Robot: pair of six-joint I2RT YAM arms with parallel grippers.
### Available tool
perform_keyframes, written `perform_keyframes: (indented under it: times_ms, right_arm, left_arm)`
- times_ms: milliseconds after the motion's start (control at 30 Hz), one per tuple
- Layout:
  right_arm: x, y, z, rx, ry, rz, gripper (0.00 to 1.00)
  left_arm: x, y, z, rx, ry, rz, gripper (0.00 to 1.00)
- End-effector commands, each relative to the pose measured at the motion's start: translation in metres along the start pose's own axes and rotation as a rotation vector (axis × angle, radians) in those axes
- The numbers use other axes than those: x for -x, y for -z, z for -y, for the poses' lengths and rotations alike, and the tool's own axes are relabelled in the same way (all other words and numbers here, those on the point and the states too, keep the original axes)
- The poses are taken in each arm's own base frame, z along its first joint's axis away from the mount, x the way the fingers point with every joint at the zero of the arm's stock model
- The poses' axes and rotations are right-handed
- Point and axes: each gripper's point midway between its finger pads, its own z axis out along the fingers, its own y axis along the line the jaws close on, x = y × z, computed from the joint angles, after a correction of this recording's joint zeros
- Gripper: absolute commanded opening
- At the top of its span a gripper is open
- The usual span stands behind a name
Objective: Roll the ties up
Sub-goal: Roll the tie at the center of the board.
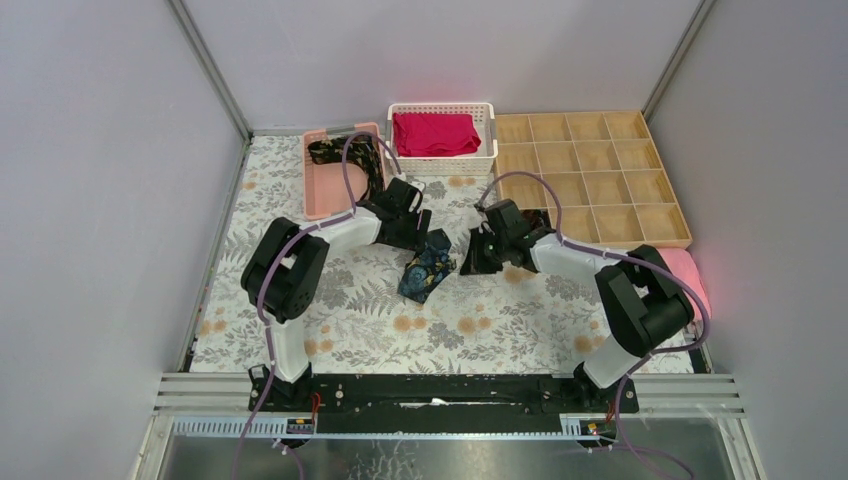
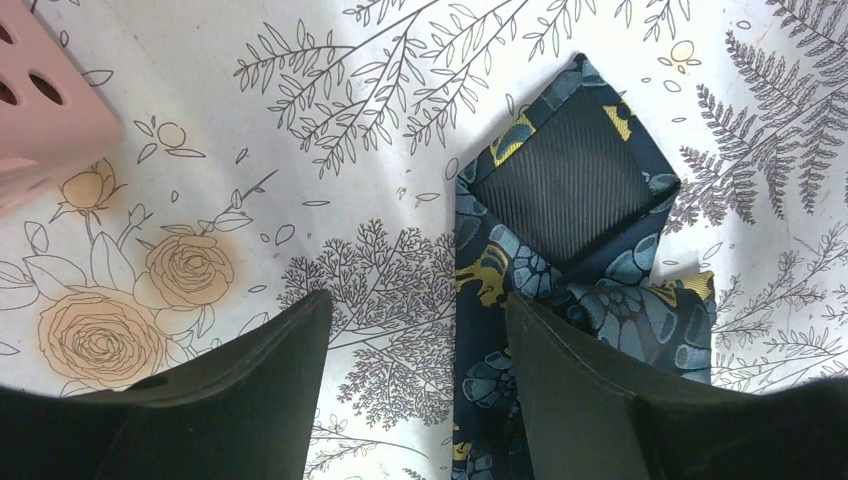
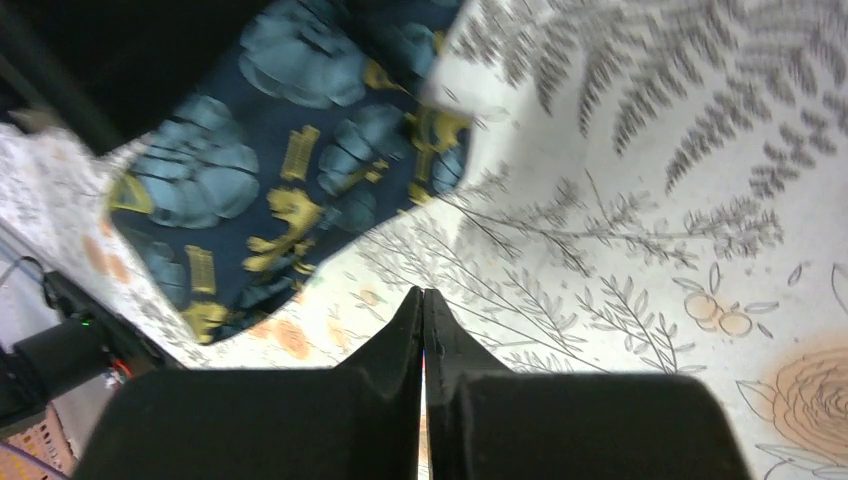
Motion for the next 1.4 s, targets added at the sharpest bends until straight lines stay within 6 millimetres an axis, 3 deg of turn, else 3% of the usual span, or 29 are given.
perform_keyframes:
  times_ms: [0, 200, 367, 500, 633, 800, 900, 1033, 1200, 1367]
  right_arm:
    - [-0.030, -0.010, 0.024, -0.065, -0.003, -0.071, 0.00]
    - [-0.035, -0.024, 0.028, -0.059, -0.026, -0.085, 0.00]
    - [-0.026, -0.051, 0.031, -0.058, -0.052, -0.081, 0.00]
    - [-0.019, -0.071, 0.022, 0.005, -0.092, -0.075, 0.00]
    - [-0.014, -0.078, 0.015, 0.043, -0.108, -0.066, 0.00]
    - [-0.013, -0.067, 0.012, 0.044, -0.079, -0.062, 0.00]
    - [-0.010, -0.054, 0.014, 0.011, -0.054, -0.042, 0.00]
    - [0.000, -0.036, 0.012, -0.015, -0.017, 0.001, 0.00]
    - [0.009, -0.025, 0.007, -0.019, 0.013, 0.033, 0.00]
    - [0.011, -0.009, 0.010, -0.058, 0.041, 0.052, 0.00]
  left_arm:
    - [-0.050, -0.023, -0.013, 0.025, 0.004, -0.155, 0.71]
    - [-0.052, -0.023, -0.014, 0.018, 0.005, -0.156, 0.71]
    - [-0.054, -0.025, -0.010, -0.011, 0.011, -0.161, 0.71]
    - [-0.056, -0.026, -0.011, -0.012, 0.013, -0.165, 0.70]
    - [-0.057, -0.027, -0.012, -0.015, 0.013, -0.169, 0.70]
    - [-0.054, -0.027, -0.015, -0.003, 0.021, -0.161, 0.70]
    - [-0.044, -0.021, -0.023, 0.044, 0.046, -0.146, 0.77]
    - [-0.003, 0.001, -0.024, 0.098, 0.044, -0.065, 0.85]
    - [0.043, 0.028, -0.018, 0.120, 0.057, 0.029, 0.87]
    - [0.045, 0.056, 0.007, 0.128, 0.016, 0.064, 0.89]
